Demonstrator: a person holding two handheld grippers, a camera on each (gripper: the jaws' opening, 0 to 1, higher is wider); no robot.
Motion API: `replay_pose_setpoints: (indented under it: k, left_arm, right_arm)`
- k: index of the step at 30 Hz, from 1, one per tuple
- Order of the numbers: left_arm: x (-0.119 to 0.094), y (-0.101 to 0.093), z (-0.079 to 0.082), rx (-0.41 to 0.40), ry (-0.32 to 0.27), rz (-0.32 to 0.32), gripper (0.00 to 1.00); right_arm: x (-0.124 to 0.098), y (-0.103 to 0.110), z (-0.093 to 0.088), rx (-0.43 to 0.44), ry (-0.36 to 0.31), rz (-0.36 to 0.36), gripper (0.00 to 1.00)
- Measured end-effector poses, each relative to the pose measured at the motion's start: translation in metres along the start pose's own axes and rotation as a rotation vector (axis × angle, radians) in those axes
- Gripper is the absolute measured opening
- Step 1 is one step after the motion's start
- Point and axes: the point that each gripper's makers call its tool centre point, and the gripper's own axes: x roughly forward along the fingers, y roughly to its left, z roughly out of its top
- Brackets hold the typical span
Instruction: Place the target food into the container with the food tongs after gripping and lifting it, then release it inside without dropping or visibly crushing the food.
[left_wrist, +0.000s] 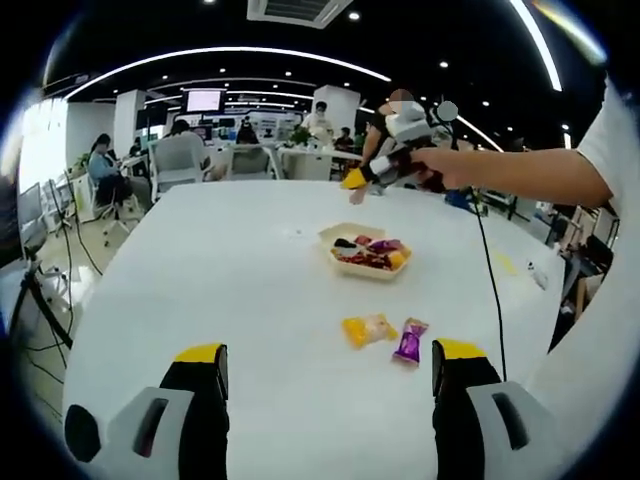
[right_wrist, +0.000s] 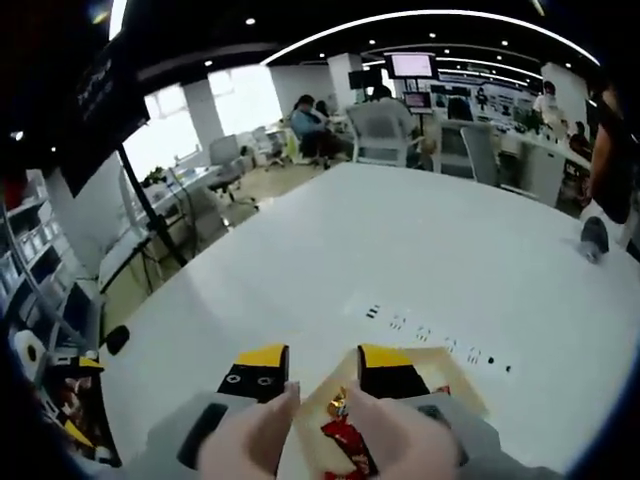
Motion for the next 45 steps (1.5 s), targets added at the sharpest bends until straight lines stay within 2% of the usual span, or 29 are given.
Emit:
replay_pose_setpoints:
  k: [14,17,21,23,24,29,37,45]
  left_arm:
    - [-0.010,-0.003,0.001,0.007,-0.024,0.005,0.83]
    - [-0.012,-0.004,0.003,0.009,-0.034,0.003,0.83]
    - [-0.010,-0.006,0.010,0.007,-0.060,-0.016,0.84]
    - [-0.004,-0.009,0.011,0.004,-0.060,-0.039,0.84]
    - [-0.001,-0.010,0.011,0.002,-0.057,-0.050,0.84]
    - [0.010,-0.019,0.016,0.049,-0.039,-0.104,0.84]
    - [0.023,-0.031,0.030,0.103,-0.038,-0.188,0.85]
    - [0.036,-0.053,0.030,0.141,-0.013,-0.281,0.85]
  right_arm:
    - [-0.017,0.011,-0.002,-0.022,-0.032,-0.006,0.29]
    - [-0.028,0.011,-0.006,-0.036,-0.042,-0.013,0.29]
    - [-0.052,0.015,-0.019,-0.047,-0.056,-0.017,0.29]
    - [-0.058,0.020,-0.026,-0.047,-0.053,-0.010,0.29]
    - [-0.069,0.024,-0.034,-0.049,-0.061,-0.021,0.30]
    - [-0.087,0.041,-0.052,-0.067,-0.071,-0.024,0.29]
    - [-0.105,0.054,-0.065,-0.020,-0.107,-0.037,0.30]
    - [-0.123,0.069,-0.083,0.013,-0.143,-0.057,0.30]
